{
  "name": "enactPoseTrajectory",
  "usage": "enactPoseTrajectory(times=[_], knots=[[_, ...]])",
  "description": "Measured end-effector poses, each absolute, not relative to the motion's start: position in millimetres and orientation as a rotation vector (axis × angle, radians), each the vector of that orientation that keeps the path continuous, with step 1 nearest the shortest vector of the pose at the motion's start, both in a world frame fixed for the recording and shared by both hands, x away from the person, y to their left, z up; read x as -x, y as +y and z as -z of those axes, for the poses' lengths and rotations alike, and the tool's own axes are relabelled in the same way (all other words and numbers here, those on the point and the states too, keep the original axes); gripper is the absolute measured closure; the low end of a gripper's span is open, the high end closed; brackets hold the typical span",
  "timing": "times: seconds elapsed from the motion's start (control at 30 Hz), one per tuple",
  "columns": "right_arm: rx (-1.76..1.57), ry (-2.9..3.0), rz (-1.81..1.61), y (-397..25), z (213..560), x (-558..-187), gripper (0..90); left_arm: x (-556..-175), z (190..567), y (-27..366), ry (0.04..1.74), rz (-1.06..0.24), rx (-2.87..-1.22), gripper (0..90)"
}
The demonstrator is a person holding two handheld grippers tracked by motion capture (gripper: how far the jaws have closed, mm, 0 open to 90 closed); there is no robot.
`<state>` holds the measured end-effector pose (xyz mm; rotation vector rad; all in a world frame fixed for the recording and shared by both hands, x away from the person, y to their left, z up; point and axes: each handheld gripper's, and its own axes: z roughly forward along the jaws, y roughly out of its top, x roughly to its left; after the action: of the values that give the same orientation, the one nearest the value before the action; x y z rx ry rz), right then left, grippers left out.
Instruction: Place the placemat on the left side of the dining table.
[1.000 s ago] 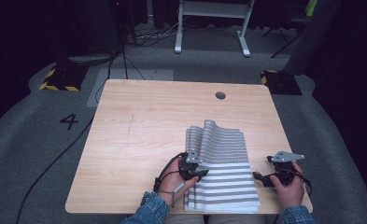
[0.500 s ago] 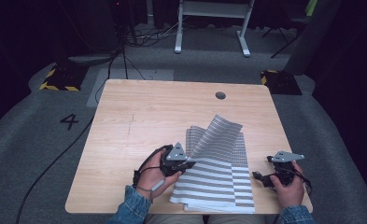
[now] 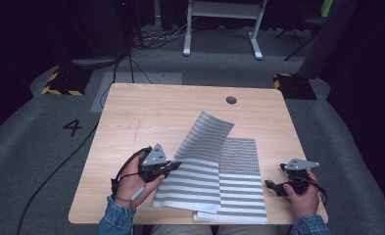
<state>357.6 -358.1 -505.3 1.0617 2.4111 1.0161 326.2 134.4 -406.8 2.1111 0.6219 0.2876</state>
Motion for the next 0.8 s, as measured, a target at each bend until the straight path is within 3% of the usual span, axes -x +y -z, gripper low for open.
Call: enactPoseTrajectory(times=[0.8], knots=[[-1.061,2.411,-1.018,-358,505,-358,0.3,-344,427,204,0.844,-0.333,-2.1,87.6]])
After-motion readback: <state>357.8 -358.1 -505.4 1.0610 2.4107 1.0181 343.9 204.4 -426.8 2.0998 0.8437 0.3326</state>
